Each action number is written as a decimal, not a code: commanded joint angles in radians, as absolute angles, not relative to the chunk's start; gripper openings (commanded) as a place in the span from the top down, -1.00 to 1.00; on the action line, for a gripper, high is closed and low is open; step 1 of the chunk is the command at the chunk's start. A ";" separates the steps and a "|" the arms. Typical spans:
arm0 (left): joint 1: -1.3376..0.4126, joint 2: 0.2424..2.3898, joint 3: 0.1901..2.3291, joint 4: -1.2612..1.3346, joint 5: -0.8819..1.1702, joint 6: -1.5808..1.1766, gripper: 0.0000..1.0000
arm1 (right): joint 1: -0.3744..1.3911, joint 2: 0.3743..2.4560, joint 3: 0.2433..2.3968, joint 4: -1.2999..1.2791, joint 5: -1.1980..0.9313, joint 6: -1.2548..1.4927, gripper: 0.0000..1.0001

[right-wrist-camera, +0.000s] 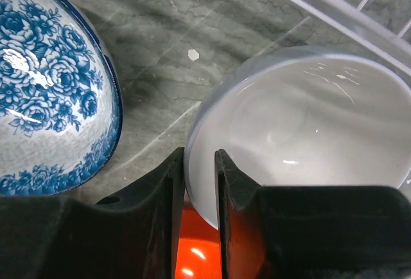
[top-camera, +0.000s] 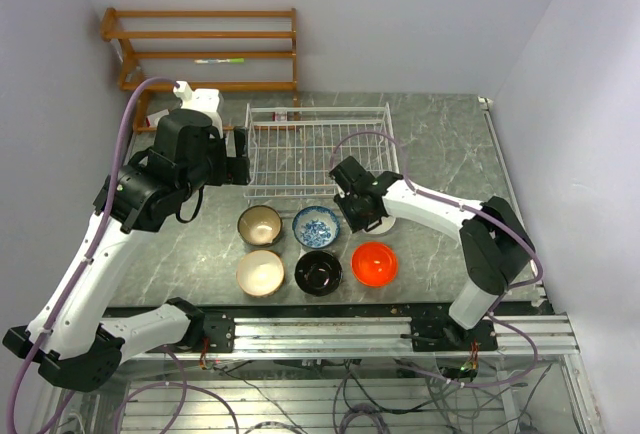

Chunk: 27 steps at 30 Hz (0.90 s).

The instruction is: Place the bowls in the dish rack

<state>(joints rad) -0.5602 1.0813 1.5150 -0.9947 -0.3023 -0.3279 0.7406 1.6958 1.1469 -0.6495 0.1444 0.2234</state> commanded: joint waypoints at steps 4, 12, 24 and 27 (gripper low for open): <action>-0.566 1.083 1.502 -0.985 -0.326 -0.304 -0.98 | 0.741 1.706 1.119 -0.631 0.194 0.221 0.51; -0.565 1.080 1.513 -0.987 -0.330 -0.311 -0.98 | 0.741 1.646 1.213 -0.733 0.209 0.215 1.00; -0.566 1.112 1.612 -1.022 -0.339 -0.364 -0.98 | 0.731 1.599 1.767 -0.936 -0.236 0.233 1.00; -0.566 1.113 1.637 -1.025 -0.342 -0.378 -0.98 | 0.689 1.651 1.832 -0.793 -0.423 0.307 1.00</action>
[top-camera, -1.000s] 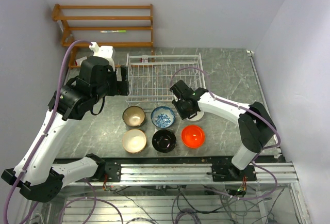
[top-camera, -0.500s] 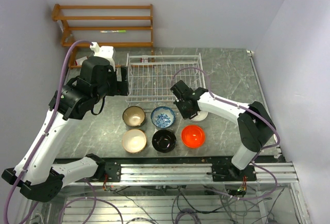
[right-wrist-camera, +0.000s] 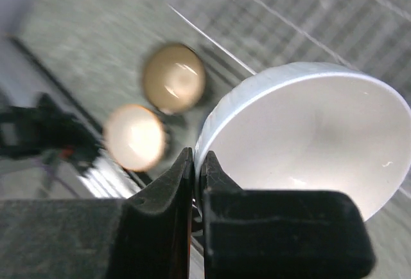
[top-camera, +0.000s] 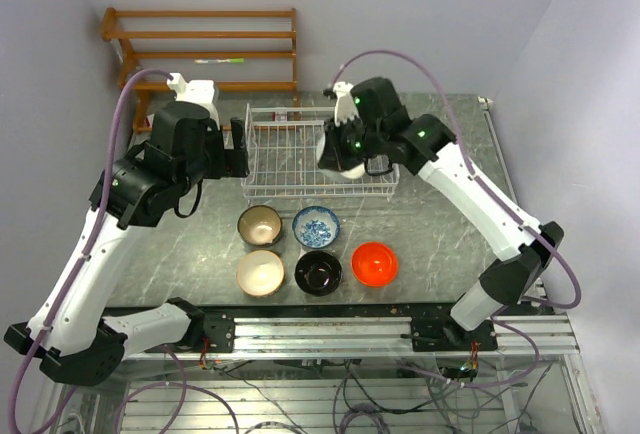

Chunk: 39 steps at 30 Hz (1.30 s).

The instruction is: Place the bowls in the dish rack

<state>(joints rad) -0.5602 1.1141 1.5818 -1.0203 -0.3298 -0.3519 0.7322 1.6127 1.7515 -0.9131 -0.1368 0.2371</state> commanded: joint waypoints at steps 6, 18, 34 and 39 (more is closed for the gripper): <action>-0.565 1.092 1.658 -1.020 -0.353 -0.399 -0.99 | 0.587 1.760 1.689 -0.131 -0.791 0.709 1.00; -0.566 1.055 1.657 -1.013 -0.391 -0.398 -1.00 | 0.574 2.095 1.683 0.519 -0.799 1.141 1.00; -0.566 1.062 1.654 -1.010 -0.393 -0.375 -1.00 | 0.576 2.294 1.545 0.973 -0.690 1.376 1.00; -0.566 1.078 1.657 -1.007 -0.384 -0.370 -1.00 | 0.575 2.335 1.496 1.100 -0.662 1.460 1.00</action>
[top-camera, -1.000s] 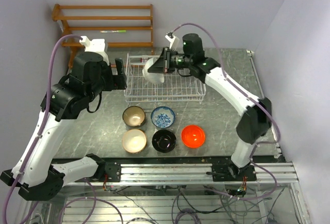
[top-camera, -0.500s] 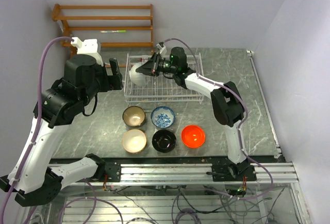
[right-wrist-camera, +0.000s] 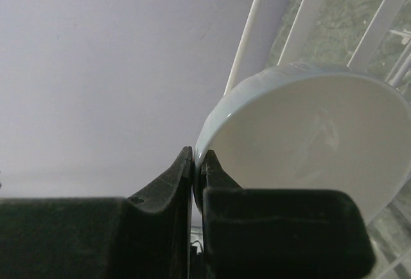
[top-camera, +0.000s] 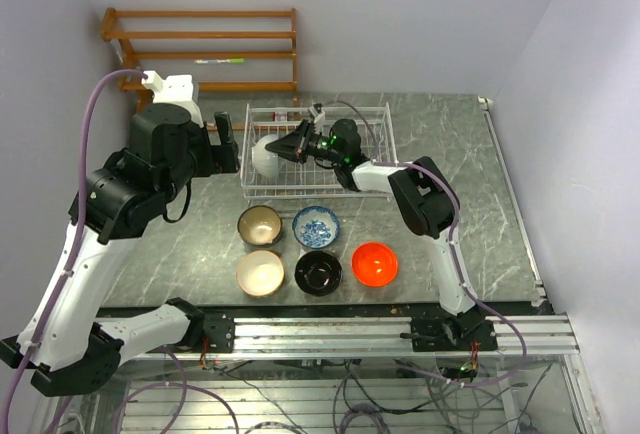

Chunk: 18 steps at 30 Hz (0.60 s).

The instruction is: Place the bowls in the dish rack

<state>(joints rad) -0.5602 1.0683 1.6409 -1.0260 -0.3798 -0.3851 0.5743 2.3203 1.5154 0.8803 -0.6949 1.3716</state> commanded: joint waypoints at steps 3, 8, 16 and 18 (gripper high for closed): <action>-0.566 1.081 1.661 -1.006 -0.387 -0.364 -1.00 | 0.575 2.348 1.461 1.134 -0.645 1.489 1.00; -0.566 1.078 1.650 -1.007 -0.389 -0.361 -0.99 | 0.574 2.350 1.395 1.142 -0.631 1.504 1.00; -0.566 1.082 1.644 -1.003 -0.393 -0.351 -0.99 | 0.556 2.304 1.293 1.134 -0.612 1.488 0.67; -0.566 1.086 1.643 -1.003 -0.390 -0.350 -0.99 | 0.550 2.293 1.287 1.121 -0.613 1.476 0.57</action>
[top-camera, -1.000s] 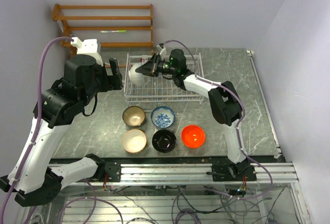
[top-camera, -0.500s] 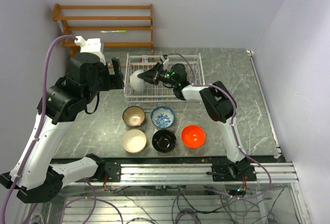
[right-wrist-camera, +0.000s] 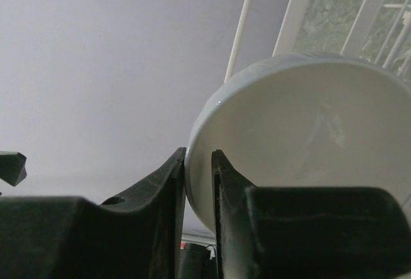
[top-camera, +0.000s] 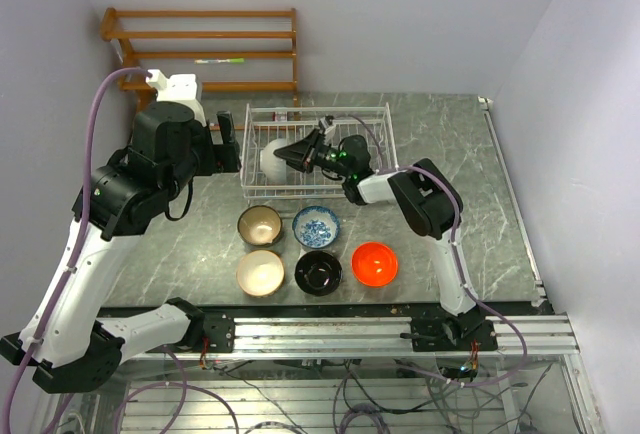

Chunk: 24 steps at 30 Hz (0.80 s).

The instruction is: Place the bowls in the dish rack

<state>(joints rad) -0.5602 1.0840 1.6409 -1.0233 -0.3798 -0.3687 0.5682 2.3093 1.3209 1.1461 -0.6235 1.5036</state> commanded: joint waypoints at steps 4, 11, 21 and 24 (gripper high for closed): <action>-0.566 1.088 1.641 -1.003 -0.388 -0.350 -0.99 | 0.537 2.278 1.277 1.088 -0.615 1.466 0.44; -0.566 1.089 1.635 -0.999 -0.389 -0.350 -0.99 | 0.504 2.233 1.224 1.085 -0.604 1.457 0.41; -0.566 1.089 1.626 -0.990 -0.382 -0.350 -0.99 | 0.497 2.154 1.180 0.978 -0.605 1.377 0.34; -0.566 1.088 1.620 -0.986 -0.377 -0.350 -0.99 | 0.467 2.113 1.151 0.937 -0.593 1.342 0.26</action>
